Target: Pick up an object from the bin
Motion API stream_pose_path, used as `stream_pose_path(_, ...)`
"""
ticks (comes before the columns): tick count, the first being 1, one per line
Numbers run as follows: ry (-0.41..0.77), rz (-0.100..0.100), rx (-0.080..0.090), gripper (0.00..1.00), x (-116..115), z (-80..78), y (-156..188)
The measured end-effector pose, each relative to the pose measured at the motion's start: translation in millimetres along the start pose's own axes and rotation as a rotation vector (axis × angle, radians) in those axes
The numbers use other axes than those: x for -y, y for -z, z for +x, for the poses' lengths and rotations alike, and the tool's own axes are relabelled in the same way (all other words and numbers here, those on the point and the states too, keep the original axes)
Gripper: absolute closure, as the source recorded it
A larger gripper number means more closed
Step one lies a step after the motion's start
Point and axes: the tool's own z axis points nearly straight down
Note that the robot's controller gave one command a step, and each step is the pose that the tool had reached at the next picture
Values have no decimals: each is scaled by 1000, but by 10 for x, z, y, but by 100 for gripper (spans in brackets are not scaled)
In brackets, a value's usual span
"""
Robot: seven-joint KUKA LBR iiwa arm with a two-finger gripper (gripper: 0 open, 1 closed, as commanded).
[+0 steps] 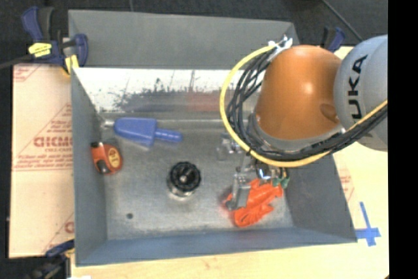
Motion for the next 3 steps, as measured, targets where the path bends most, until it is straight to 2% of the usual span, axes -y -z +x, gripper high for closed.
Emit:
stream_pose_path(1,-2,-1,9,0,2,-16,44)
stream_pose_path(2,167,2,9,0,553,-74,-251)
stream_pose_path(3,132,1,6,0,1003,-335,-761)
